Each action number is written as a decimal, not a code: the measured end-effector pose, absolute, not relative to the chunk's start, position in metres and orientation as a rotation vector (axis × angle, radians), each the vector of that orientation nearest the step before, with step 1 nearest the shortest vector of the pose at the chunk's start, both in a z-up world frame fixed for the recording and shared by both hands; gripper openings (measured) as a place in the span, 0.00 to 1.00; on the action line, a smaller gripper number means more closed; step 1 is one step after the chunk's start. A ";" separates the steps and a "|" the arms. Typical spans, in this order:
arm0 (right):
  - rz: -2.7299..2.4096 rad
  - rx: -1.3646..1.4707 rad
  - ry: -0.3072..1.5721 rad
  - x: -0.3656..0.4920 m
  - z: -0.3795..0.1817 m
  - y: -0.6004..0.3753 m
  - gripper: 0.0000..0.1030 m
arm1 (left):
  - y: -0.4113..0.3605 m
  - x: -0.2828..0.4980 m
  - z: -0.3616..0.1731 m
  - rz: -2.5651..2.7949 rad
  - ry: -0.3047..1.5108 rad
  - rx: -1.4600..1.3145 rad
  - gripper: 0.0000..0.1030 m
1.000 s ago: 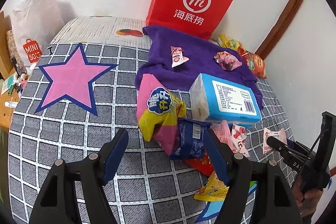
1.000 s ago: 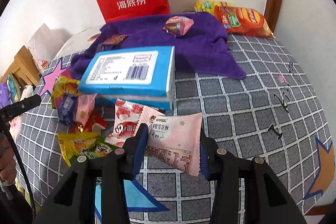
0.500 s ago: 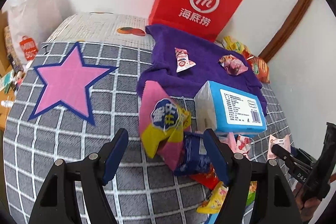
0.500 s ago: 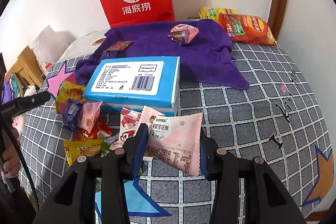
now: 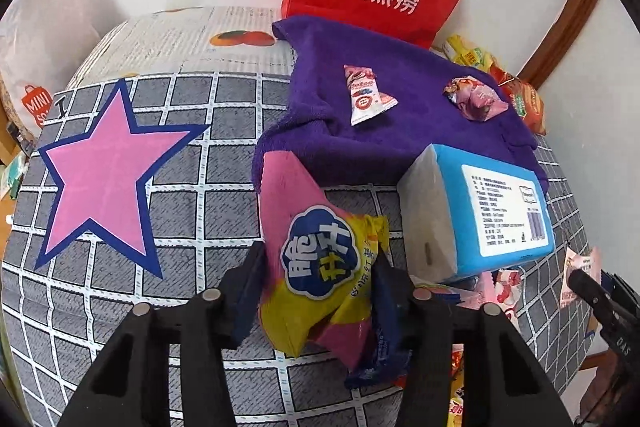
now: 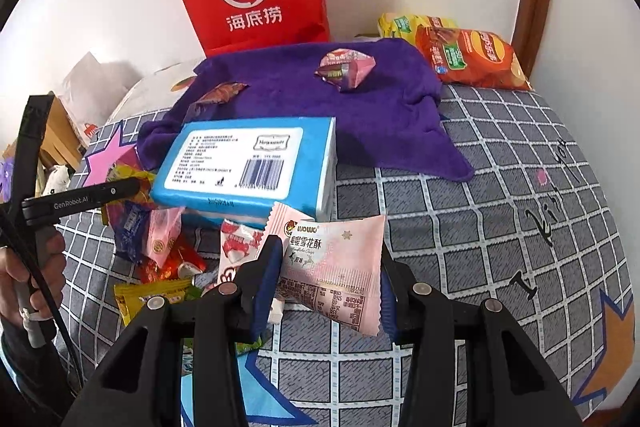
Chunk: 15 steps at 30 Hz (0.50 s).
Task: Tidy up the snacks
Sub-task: 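Grasp yellow-pink chip bag with left gripper while right gripper lifts wafer packet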
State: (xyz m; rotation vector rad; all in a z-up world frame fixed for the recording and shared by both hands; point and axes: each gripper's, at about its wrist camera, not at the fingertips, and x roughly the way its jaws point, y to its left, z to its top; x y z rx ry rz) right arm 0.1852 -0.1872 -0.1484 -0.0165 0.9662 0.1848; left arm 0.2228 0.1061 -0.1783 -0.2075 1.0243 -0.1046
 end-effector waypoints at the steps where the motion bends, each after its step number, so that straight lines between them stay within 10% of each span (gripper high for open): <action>1: 0.186 -0.016 0.963 0.186 -0.147 -0.187 0.42 | 0.107 0.221 -0.176 -0.115 1.017 -0.211 0.44; 15: 0.225 -0.019 0.895 0.192 -0.110 -0.183 0.42 | 0.129 0.194 -0.109 -0.055 0.886 -0.198 0.44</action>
